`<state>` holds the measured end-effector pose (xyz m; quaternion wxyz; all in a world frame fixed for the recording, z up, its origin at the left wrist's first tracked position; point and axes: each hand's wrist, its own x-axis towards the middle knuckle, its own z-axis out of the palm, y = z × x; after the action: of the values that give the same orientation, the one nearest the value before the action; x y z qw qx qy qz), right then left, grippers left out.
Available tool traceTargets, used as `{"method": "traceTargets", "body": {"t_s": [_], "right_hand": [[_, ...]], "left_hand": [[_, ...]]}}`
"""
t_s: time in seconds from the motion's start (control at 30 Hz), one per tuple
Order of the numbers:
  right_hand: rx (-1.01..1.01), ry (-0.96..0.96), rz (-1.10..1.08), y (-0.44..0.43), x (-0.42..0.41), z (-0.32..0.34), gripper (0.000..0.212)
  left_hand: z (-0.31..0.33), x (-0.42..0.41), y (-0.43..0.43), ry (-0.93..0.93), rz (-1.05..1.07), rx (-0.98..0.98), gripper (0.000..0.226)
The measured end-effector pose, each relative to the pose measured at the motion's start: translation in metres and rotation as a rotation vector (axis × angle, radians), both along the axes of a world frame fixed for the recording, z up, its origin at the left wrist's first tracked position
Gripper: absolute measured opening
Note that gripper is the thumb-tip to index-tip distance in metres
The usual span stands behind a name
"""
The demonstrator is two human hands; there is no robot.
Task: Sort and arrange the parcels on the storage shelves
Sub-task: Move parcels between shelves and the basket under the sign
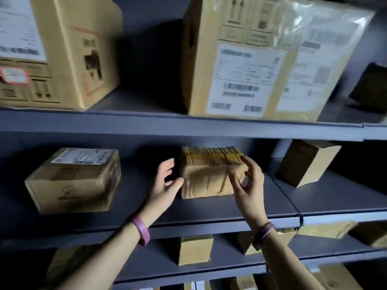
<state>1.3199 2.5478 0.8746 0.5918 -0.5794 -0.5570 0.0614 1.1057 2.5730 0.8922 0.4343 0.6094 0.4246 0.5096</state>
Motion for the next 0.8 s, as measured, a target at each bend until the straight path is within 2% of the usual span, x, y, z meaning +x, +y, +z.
{"method": "traceTargets", "body": {"t_s": [0.1,0.17,0.23,0.37,0.47,0.6,0.73,0.8], "right_hand": [[-0.183,0.089,0.049,0.013,0.041,-0.021,0.062],[-0.33,0.211,0.175,0.02,0.053,-0.031,0.072],[-0.38,0.267,0.298,0.025,0.057,-0.038,0.075],[-0.303,0.16,0.378,0.024,0.058,-0.042,0.071],[-0.124,-0.02,0.293,0.014,0.052,-0.04,0.066],[0.077,-0.263,0.287,-0.009,0.032,-0.035,0.067],[0.163,-0.387,0.285,-0.024,0.019,-0.035,0.066],[0.164,-0.384,0.272,-0.026,0.019,-0.037,0.067]], "left_hand": [[-0.014,0.033,0.004,-0.01,0.091,-0.092,0.055],[-0.023,0.045,0.005,0.005,0.141,-0.165,0.057],[-0.031,0.051,0.005,0.019,0.19,-0.209,0.059],[-0.037,0.055,0.01,-0.04,0.234,-0.241,0.062],[-0.035,0.05,0.02,-0.094,0.228,-0.207,0.055],[-0.04,0.04,0.035,-0.165,0.36,-0.308,0.049],[-0.047,0.044,0.039,-0.227,0.419,-0.35,0.041],[-0.049,0.044,0.038,-0.255,0.432,-0.335,0.041]]}}
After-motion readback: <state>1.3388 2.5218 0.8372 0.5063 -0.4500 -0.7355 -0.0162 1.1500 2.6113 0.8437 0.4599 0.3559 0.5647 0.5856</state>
